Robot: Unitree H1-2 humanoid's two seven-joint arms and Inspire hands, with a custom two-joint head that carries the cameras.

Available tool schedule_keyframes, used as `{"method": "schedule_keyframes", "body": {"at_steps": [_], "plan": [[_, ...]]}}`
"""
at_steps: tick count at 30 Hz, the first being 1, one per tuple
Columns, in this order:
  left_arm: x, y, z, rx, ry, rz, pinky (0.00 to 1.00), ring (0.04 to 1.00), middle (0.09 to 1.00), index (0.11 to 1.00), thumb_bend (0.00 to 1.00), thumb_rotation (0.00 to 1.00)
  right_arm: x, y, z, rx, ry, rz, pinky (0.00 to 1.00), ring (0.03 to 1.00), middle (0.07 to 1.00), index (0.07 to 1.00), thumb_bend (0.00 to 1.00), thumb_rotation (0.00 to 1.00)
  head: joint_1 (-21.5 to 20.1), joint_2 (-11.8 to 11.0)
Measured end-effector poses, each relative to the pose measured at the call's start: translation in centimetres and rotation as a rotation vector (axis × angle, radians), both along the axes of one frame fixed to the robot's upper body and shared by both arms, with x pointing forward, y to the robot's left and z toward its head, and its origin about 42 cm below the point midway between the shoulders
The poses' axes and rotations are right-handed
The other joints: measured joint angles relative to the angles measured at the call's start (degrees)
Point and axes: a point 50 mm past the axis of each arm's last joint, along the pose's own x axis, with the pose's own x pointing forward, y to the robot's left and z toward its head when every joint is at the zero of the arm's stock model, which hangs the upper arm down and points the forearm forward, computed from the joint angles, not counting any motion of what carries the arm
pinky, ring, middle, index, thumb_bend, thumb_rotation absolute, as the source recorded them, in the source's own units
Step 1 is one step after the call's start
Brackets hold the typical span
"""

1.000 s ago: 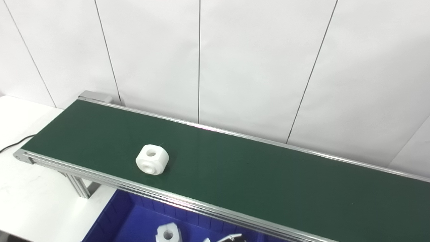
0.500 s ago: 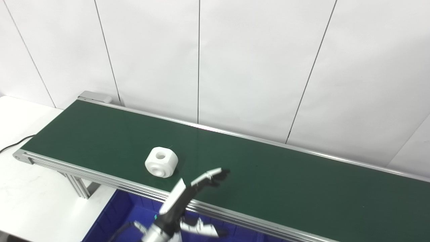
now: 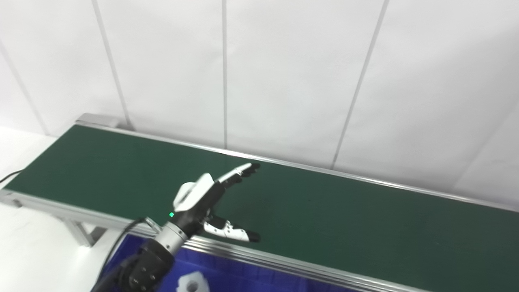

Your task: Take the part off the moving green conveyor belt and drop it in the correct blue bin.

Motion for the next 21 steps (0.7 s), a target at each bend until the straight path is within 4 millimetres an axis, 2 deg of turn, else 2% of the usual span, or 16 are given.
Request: {"method": "schedule_keyframes", "body": {"at_steps": [6, 8, 11, 21], "plan": [[2.5, 1.3, -1.0, 0.156, 0.053, 0.01, 0.79, 0.866, 0.9, 0.903, 0.7, 0.22, 0.3, 0.0, 0.5, 0.004, -0.017, -0.002, 0.81, 0.862, 0.894, 0.936, 0.79, 0.65, -1.7, 2.4], [3.1, 1.5, -1.5, 0.203, 0.07, 0.014, 0.79, 0.864, 0.897, 0.902, 0.71, 0.21, 0.4, 0.1, 0.7, 0.002, -0.023, 0.007, 0.82, 0.862, 0.893, 0.935, 0.79, 0.65, -1.7, 2.4], [3.5, 1.4, -2.1, 0.257, 0.082, 0.01, 0.8, 0.872, 0.901, 0.909, 0.73, 0.23, 0.6, 0.1, 1.2, 0.004, -0.041, 0.008, 0.81, 0.855, 0.887, 0.932, 0.81, 0.66, -0.9, 3.5], [4.5, 2.0, -3.8, 0.375, 0.152, 0.029, 0.8, 0.873, 0.903, 0.914, 0.75, 0.27, 0.6, -0.1, 1.8, 0.013, -0.053, 0.008, 0.8, 0.852, 0.883, 0.929, 0.82, 0.67, 1.3, 4.0]]}}
